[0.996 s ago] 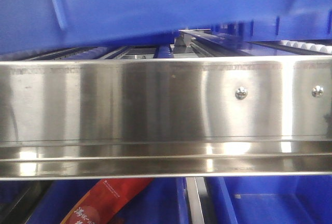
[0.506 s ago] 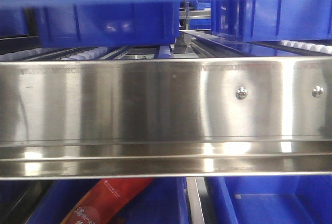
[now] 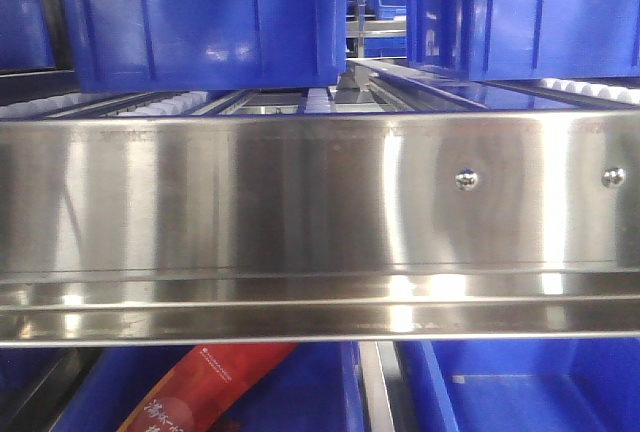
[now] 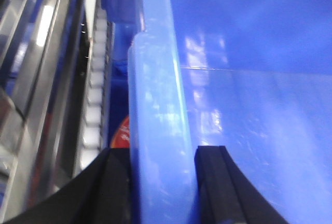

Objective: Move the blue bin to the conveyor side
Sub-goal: 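Lift the blue bin with both grippers off the roller shelf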

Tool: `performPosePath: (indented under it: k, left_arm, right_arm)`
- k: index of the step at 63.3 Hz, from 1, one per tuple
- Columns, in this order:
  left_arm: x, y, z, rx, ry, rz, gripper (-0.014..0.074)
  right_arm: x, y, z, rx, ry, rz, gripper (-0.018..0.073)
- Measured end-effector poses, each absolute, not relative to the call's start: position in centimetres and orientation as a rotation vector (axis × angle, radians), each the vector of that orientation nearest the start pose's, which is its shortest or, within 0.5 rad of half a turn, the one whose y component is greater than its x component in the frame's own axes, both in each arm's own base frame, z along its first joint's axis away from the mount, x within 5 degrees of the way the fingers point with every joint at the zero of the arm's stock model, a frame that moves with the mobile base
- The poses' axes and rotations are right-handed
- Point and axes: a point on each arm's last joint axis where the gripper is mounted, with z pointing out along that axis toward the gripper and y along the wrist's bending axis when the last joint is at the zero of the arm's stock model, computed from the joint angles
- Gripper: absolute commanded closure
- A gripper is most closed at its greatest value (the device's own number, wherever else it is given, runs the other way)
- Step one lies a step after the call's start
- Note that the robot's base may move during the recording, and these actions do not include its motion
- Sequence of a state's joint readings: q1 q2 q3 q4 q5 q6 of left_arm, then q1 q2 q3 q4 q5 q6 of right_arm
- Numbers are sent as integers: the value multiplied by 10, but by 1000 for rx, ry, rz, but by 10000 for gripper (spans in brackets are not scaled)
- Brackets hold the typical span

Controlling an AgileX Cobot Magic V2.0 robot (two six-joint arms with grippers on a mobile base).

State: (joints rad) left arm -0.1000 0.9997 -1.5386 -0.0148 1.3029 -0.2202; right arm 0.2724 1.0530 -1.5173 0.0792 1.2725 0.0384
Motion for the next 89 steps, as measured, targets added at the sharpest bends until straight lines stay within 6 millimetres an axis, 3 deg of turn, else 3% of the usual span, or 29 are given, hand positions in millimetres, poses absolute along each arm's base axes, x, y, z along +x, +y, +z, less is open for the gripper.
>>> performPosePath:
  k: [17,89]
  left_arm:
    - [139,-17,470,-133,2312,-205,605]
    - [140,-17,470,-133,2310,-206,605]
  right_arm:
    - [153,50,479,-285,2275,256,638]
    - [153,50,479,-283,2276,262,638]
